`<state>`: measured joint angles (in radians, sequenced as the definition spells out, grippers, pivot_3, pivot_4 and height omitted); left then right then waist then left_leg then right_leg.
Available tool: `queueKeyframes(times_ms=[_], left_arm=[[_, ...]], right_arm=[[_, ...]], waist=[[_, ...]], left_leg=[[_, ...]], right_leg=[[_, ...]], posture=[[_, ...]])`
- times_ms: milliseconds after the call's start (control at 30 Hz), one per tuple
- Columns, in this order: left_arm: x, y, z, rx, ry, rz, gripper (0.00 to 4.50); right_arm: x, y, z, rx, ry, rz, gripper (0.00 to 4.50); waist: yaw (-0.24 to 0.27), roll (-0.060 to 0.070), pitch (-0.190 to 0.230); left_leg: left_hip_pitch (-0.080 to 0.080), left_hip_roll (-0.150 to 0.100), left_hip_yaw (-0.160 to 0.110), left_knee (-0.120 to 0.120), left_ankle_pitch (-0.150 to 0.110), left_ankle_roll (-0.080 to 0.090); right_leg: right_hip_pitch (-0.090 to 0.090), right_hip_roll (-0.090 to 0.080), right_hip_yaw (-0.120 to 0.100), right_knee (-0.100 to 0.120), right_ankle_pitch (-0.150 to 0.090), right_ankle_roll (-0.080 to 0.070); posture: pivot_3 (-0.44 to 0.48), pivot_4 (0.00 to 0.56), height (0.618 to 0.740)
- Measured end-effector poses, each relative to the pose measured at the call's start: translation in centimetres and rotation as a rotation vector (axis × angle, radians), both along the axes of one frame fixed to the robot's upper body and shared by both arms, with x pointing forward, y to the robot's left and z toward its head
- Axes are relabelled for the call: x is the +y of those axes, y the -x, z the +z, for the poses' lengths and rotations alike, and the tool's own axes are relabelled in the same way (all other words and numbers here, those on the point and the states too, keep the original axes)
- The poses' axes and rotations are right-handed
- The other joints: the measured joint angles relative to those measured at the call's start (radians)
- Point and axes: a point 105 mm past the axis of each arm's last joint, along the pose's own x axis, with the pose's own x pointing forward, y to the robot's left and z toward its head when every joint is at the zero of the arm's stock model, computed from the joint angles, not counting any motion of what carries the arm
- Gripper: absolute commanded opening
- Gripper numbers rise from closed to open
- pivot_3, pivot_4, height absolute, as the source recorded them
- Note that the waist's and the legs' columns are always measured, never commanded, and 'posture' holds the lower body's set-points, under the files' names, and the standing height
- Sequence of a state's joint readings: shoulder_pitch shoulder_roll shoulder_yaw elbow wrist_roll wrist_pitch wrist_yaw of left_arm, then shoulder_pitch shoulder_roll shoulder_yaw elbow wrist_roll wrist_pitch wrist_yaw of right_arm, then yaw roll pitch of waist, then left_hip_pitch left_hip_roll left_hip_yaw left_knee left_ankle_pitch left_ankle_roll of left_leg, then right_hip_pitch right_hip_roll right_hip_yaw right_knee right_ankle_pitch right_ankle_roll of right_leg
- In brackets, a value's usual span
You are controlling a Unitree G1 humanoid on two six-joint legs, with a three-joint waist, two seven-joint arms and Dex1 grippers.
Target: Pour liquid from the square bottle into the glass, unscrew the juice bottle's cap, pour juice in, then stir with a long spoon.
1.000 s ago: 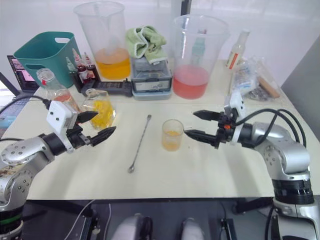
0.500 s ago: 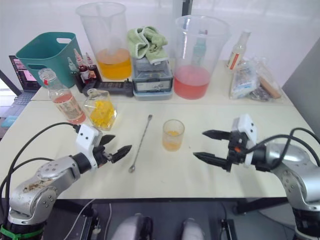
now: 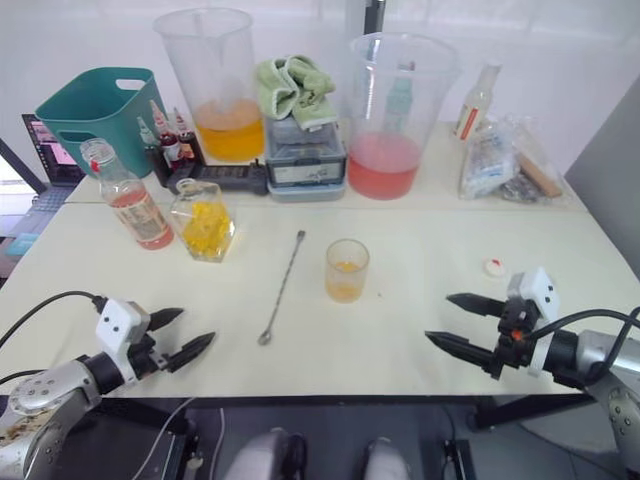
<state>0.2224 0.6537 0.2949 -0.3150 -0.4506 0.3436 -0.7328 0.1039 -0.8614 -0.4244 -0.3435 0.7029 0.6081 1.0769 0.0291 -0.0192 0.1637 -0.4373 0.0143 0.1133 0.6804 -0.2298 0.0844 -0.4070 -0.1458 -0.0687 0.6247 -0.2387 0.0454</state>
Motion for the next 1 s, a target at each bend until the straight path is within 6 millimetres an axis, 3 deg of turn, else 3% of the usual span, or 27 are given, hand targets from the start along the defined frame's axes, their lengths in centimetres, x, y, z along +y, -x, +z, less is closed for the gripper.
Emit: queueKeyframes(times_ms=[267,467,800,1000], left_arm=[[-1.0,-0.4,0.2,0.013,0.055,0.013,4.48],[-5.9,-1.2,1.1,0.019,0.101,-0.039,4.48],[-10.3,-2.6,0.3,0.072,0.086,0.006,4.48],[-12.5,-3.6,-0.4,0.106,0.065,0.043,4.48]], right_arm=[[-0.3,-0.3,0.1,-0.011,-0.003,0.011,4.50],[1.1,-0.9,1.5,-0.082,-0.002,0.085,4.50],[4.3,-1.2,3.5,-0.174,-0.003,0.211,4.50],[4.7,-1.4,3.3,-0.164,-0.001,0.209,4.50]], waist=[[0.002,0.000,0.000],[0.004,0.000,0.000],[0.014,0.000,0.000],[0.013,0.000,0.000]], left_leg=[[0.000,0.000,0.000,0.000,0.000,0.000],[0.000,0.000,0.000,0.001,0.002,0.000],[0.000,0.000,0.000,0.001,0.005,0.006],[0.001,0.000,0.000,0.001,0.006,0.006]], right_leg=[[0.002,0.002,-0.001,0.001,0.000,0.000],[0.003,0.006,-0.001,0.001,0.001,0.002],[0.003,0.008,0.001,0.001,0.001,0.002],[0.003,0.008,0.001,0.002,0.001,0.001]], posture=[[0.000,0.150,0.739],[0.000,0.150,0.739],[0.000,0.150,0.739],[0.000,0.150,0.739]])
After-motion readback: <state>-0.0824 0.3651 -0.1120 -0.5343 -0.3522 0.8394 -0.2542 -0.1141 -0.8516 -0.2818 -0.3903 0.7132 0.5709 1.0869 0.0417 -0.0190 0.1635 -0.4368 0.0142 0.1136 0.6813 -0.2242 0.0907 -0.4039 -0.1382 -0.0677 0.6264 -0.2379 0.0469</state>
